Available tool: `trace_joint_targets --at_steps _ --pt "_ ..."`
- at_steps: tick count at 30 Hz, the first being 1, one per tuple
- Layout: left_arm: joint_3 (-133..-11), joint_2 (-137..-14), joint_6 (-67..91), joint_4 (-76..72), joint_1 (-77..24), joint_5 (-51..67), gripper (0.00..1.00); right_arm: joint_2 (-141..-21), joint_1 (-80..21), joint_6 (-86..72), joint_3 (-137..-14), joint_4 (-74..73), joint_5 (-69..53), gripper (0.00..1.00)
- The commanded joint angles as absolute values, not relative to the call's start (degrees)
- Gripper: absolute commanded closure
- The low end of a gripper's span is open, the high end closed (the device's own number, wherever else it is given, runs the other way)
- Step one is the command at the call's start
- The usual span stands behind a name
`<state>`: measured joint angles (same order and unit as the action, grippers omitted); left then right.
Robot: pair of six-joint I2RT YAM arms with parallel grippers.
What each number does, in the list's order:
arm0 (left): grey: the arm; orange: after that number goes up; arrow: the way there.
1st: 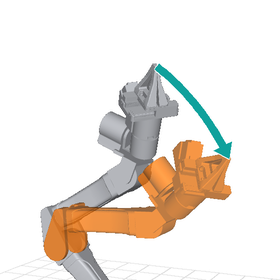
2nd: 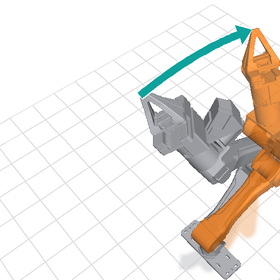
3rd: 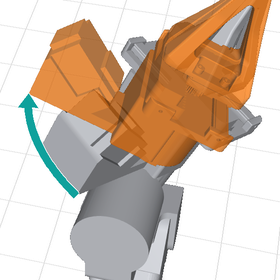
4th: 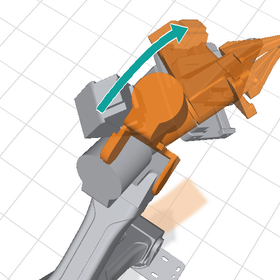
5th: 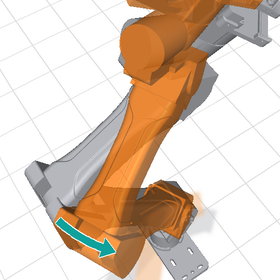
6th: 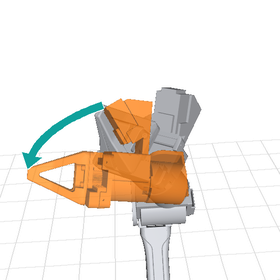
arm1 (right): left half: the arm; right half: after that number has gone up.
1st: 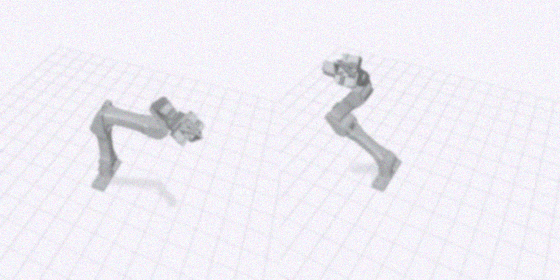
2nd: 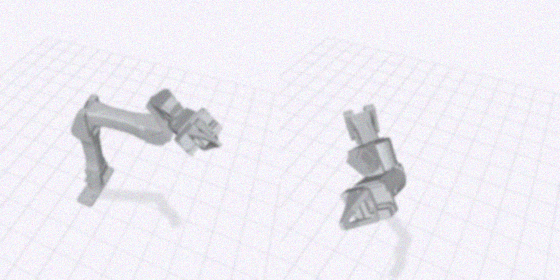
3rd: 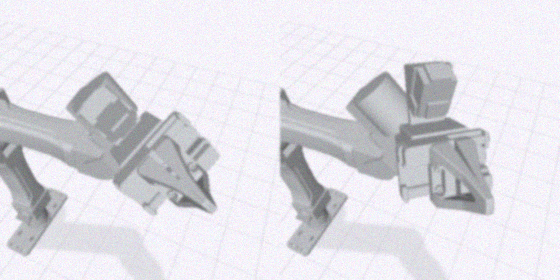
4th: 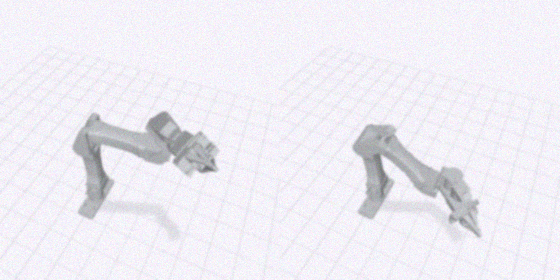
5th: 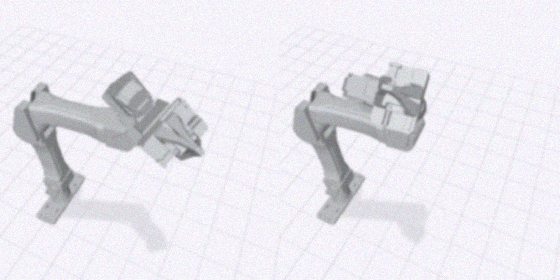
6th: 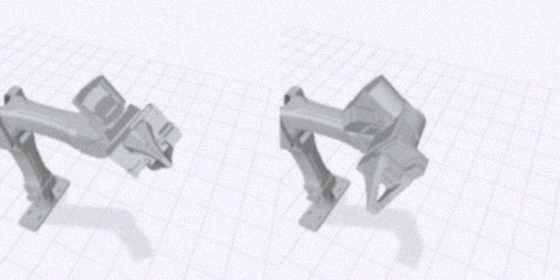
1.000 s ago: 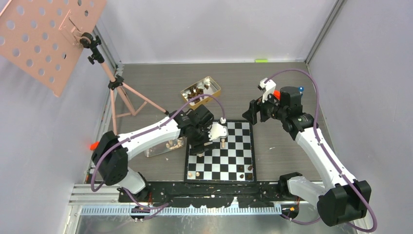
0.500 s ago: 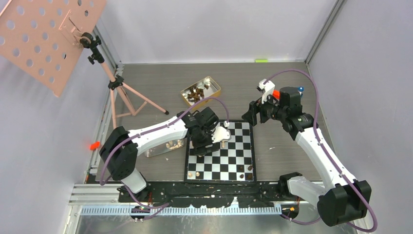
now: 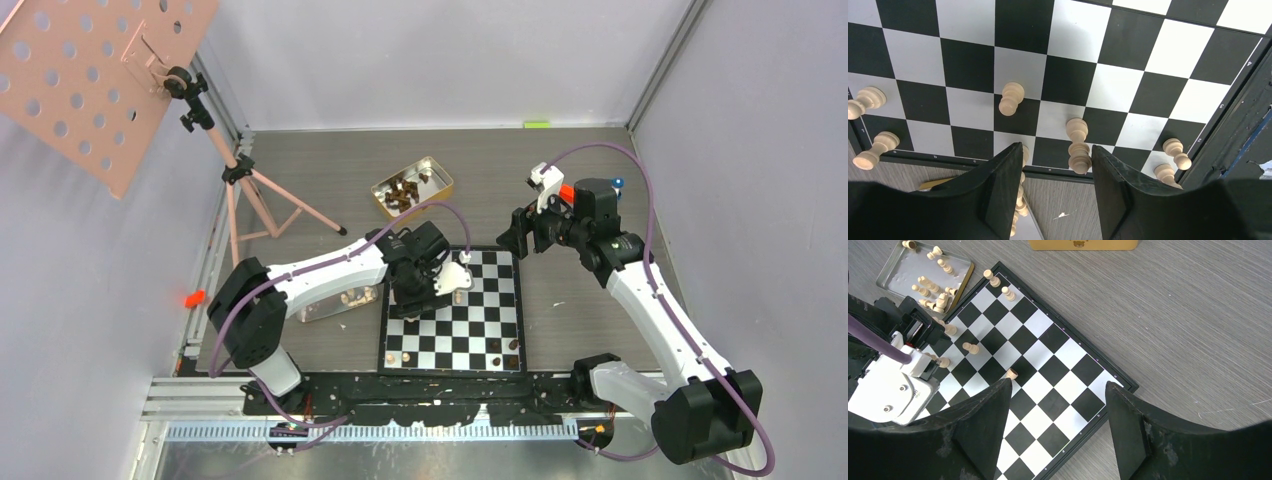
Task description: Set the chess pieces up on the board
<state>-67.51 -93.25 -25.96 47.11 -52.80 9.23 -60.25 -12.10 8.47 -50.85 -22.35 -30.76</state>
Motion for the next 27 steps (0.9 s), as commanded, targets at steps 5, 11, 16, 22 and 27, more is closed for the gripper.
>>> trace_joint_targets --at_steps 5,11,16,22,27 --pt "-69.34 -93.95 -26.28 49.58 -52.99 10.67 0.51 -59.85 -11.95 9.05 -50.93 -21.44 -31.69 0.26" --pt "-69.87 -93.25 -26.69 51.33 -52.98 10.59 0.66 -60.03 -11.95 9.14 -50.89 -21.44 -31.64 0.26" --pt "-69.12 -91.81 -27.05 52.16 -53.00 8.71 0.71 -60.19 -11.95 9.14 -50.87 -21.38 -31.72 0.26" --pt "-68.21 -90.20 -27.31 52.78 -53.00 6.00 0.76 -60.62 -11.95 9.14 -50.89 -21.43 -31.73 0.26" --pt "-68.07 -89.82 -27.67 53.29 -53.00 5.00 0.79 -60.81 -11.95 9.22 -50.89 -21.42 -31.66 0.26"
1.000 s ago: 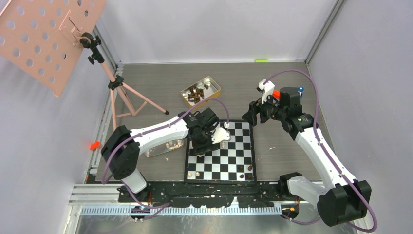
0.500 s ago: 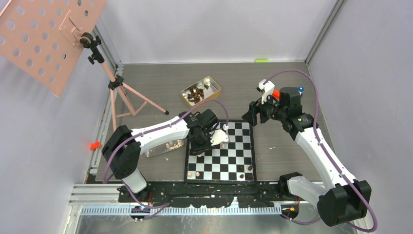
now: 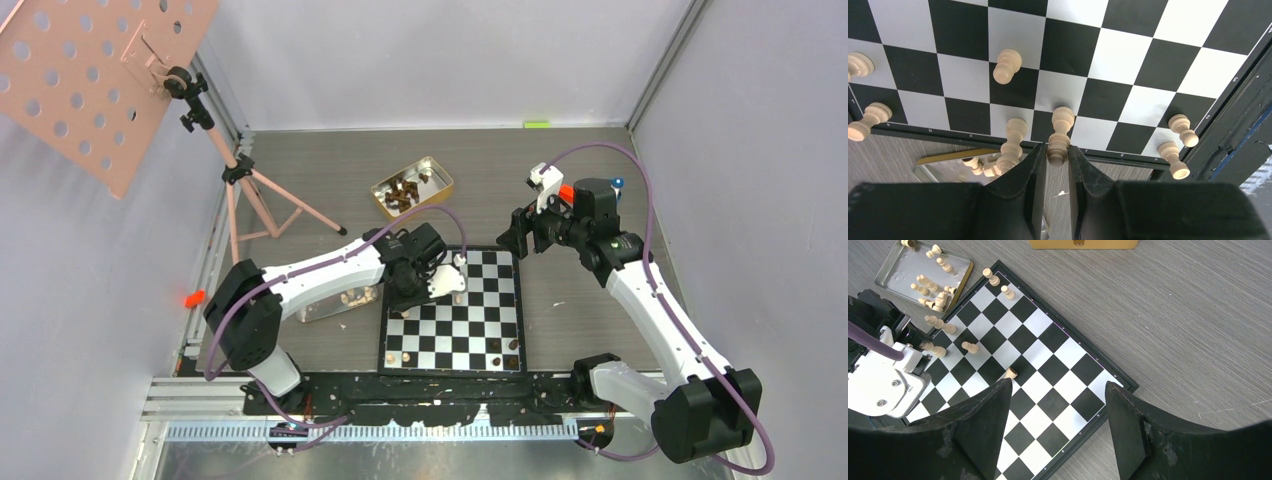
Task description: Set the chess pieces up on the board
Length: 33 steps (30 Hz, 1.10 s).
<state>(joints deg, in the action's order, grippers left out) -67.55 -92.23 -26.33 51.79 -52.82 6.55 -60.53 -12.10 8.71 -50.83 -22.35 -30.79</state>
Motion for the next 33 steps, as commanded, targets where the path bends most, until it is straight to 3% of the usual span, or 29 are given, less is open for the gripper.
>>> trace_joint_targets --at_steps 1,33 --pt "-67.99 -89.78 -27.72 53.36 -53.00 4.74 0.79 -60.82 -11.95 9.23 -50.89 -21.44 -31.65 0.26" --pt "-67.03 -90.10 -28.03 54.79 -53.00 2.81 0.83 -61.22 -11.94 9.48 -50.71 -21.60 -31.72 0.26"
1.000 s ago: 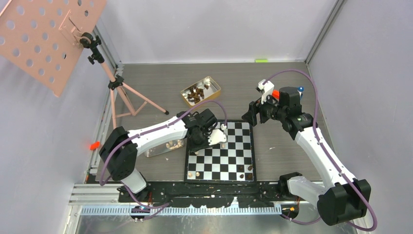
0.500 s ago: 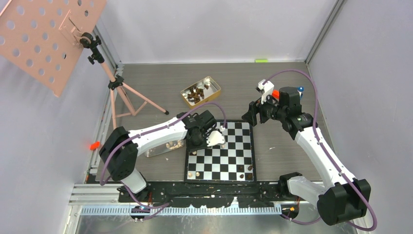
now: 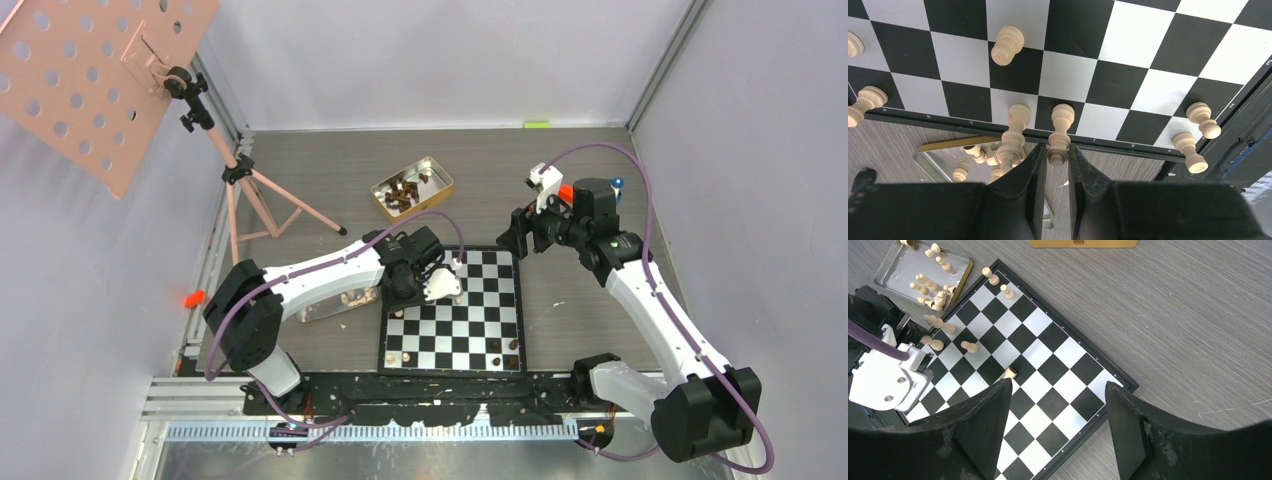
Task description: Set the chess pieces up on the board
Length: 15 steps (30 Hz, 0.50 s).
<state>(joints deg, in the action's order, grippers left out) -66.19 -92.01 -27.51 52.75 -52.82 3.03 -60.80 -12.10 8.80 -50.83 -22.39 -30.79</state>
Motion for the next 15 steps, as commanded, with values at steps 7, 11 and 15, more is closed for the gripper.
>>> trace_joint_targets --at_steps 7,11,15 --pt "-68.48 -90.61 -27.37 55.62 -53.00 2.69 0.83 -61.83 -11.89 9.74 -50.82 -21.75 -31.79 0.26" --pt "-69.00 -90.53 -26.56 55.14 -52.98 1.94 0.83 -62.19 -11.88 9.99 -50.96 -22.09 -31.97 0.26" --pt "-69.83 -91.11 -26.26 55.50 -52.99 2.32 0.83 -62.50 -11.87 10.61 -51.23 -22.73 -31.70 0.26"
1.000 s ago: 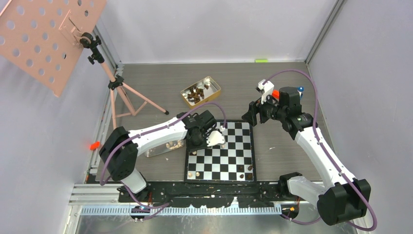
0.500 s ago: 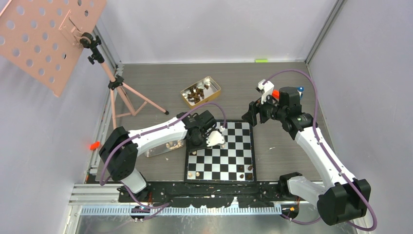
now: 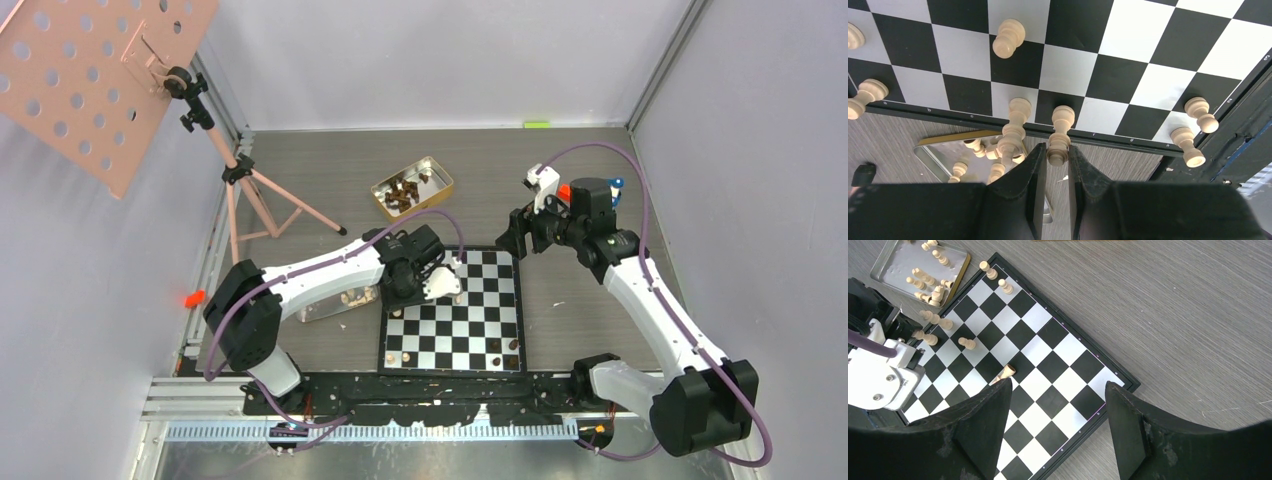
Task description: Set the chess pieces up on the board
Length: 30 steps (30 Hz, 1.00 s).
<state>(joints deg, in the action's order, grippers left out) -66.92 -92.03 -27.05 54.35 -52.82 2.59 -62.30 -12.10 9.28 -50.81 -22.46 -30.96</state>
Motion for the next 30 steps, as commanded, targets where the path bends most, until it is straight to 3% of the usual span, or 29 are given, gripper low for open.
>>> trace_joint_targets --at_steps 1,30 --pt "-70.01 -91.26 -26.28 55.60 -53.00 2.54 0.83 -62.65 -11.87 10.76 -51.28 -22.93 -31.63 0.26" --pt "-72.83 -93.28 -24.44 58.30 -53.00 4.15 0.81 -65.56 -11.22 15.39 -52.41 -25.99 -29.20 0.26"
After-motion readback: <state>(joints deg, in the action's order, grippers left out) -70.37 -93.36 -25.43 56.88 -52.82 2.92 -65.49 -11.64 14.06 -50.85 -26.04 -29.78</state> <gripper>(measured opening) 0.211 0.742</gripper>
